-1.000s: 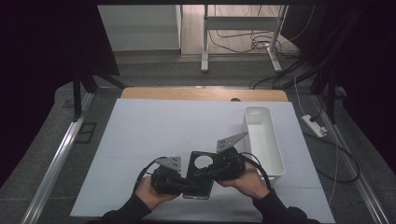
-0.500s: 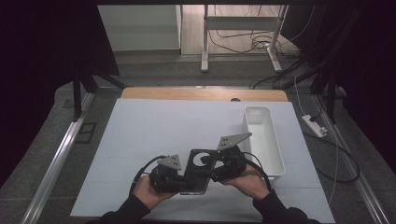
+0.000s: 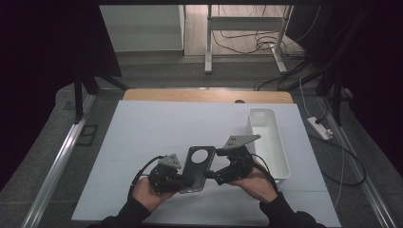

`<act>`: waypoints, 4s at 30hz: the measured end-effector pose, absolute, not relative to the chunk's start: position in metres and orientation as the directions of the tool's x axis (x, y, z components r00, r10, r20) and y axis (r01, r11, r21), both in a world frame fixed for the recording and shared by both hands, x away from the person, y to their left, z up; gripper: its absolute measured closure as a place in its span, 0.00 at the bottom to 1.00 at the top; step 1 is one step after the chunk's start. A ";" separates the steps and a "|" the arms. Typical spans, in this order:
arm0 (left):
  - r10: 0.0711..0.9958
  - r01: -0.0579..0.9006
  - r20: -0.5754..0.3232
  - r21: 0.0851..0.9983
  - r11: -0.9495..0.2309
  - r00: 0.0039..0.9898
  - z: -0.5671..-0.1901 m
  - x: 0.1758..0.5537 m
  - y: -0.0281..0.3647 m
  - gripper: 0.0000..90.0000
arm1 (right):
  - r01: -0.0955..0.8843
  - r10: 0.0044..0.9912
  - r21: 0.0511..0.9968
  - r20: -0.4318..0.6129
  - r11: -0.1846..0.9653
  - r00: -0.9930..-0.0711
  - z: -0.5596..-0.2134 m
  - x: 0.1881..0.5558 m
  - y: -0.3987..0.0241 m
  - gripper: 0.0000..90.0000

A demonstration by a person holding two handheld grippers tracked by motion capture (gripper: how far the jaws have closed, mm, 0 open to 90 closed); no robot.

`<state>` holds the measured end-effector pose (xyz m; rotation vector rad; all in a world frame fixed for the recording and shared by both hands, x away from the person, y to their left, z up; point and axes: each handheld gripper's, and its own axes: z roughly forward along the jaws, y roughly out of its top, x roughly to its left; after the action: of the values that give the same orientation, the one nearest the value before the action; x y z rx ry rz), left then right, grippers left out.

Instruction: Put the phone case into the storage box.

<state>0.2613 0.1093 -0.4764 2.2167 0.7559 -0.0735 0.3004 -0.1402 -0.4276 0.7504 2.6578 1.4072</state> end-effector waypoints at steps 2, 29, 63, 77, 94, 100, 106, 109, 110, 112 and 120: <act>0.513 0.548 -0.273 0.655 -0.520 0.814 -0.476 0.262 0.111 0.94 | 0.399 0.445 0.784 0.177 0.475 -0.878 -0.428 0.301 -0.141 0.04; 0.587 0.603 -0.258 0.603 -0.522 0.767 -0.477 0.261 0.110 0.94 | 0.440 0.531 0.763 0.151 0.474 -0.834 -0.420 0.305 -0.148 0.00; 0.438 0.574 -0.378 0.625 -0.530 0.816 -0.480 0.259 0.106 0.94 | 0.307 0.472 0.858 0.087 0.412 -0.877 -0.404 0.298 -0.157 0.85; 0.400 0.562 -0.398 0.647 -0.516 0.825 -0.485 0.262 0.106 0.94 | 0.322 0.482 0.860 0.103 0.397 -0.870 -0.401 0.296 -0.158 0.87; 0.444 0.542 -0.348 0.709 -0.451 0.825 -0.480 0.261 0.109 0.52 | 0.321 0.509 0.861 0.086 0.395 -0.857 -0.397 0.295 -0.159 0.88; 0.472 0.534 -0.325 0.732 -0.423 0.819 -0.475 0.260 0.115 0.34 | 0.335 0.529 0.858 0.089 0.390 -0.844 -0.396 0.299 -0.164 0.88; 0.507 0.512 -0.272 0.745 -0.427 0.818 -0.473 0.254 0.123 0.22 | 0.332 0.541 0.861 0.080 0.386 -0.837 -0.393 0.301 -0.167 0.88; 0.534 0.504 -0.238 0.747 -0.433 0.811 -0.472 0.249 0.129 0.15 | 0.331 0.542 0.860 0.077 0.389 -0.837 -0.390 0.302 -0.169 0.88; 0.550 0.509 -0.232 0.748 -0.426 0.802 -0.472 0.248 0.132 0.13 | 0.330 0.542 0.860 0.075 0.391 -0.837 -0.390 0.302 -0.169 0.88; 0.553 0.511 -0.234 0.749 -0.421 0.799 -0.473 0.246 0.137 0.11 | 0.327 0.545 0.860 0.071 0.391 -0.836 -0.389 0.302 -0.170 0.88; 0.628 0.531 -0.213 0.761 -0.373 0.748 -0.480 0.235 0.162 0.03 | 0.332 0.555 0.862 0.073 0.382 -0.829 -0.382 0.305 -0.175 0.88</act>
<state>0.2353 0.1621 -0.4797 2.0569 0.8716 0.1392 0.3050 -0.1746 -0.3817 0.7893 2.4132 1.4247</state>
